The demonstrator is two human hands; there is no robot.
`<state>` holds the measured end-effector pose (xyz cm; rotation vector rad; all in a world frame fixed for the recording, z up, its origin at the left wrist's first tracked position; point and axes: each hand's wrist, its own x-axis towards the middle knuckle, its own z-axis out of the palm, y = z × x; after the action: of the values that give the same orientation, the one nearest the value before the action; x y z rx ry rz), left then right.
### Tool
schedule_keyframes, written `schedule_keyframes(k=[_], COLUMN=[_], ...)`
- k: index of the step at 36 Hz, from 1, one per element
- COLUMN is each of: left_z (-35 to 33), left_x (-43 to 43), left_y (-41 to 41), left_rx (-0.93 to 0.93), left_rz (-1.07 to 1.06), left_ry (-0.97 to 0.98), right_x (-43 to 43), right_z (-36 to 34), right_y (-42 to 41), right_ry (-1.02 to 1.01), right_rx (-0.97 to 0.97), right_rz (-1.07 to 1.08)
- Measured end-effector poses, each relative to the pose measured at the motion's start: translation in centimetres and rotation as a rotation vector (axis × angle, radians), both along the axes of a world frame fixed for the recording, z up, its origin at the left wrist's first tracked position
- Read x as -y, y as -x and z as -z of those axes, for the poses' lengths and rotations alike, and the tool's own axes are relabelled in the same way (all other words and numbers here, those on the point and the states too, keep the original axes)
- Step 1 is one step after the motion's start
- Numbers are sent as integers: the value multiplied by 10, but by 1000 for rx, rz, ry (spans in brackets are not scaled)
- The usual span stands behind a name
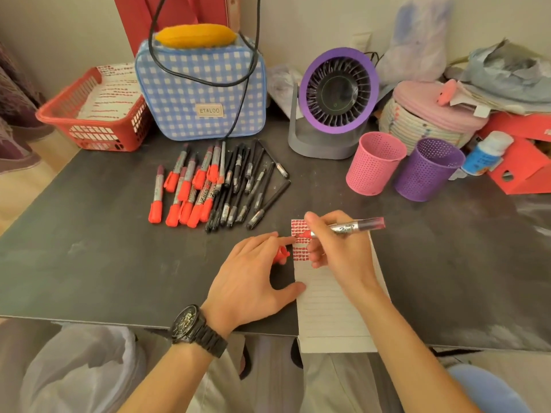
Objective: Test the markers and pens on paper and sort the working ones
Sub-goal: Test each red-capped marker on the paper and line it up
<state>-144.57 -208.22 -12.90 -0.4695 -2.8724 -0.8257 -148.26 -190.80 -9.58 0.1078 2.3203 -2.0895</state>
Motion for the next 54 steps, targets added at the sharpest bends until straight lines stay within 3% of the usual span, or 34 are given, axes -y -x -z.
schedule_keyframes(k=[6,17,54], left_z=[2,3,4], left_x=[1,-1,-1], left_y=[3,5,5], left_rx=[13,-22,2], left_rz=[-35,-30,-78], left_ry=[-42,-39,-23], right_x=[1,4,7], right_z=[23,30,25], right_y=[1,1,1], right_ry=[-130,-313,-410], right_rx=[-119,-150,-138], right_rz=[137,142,116])
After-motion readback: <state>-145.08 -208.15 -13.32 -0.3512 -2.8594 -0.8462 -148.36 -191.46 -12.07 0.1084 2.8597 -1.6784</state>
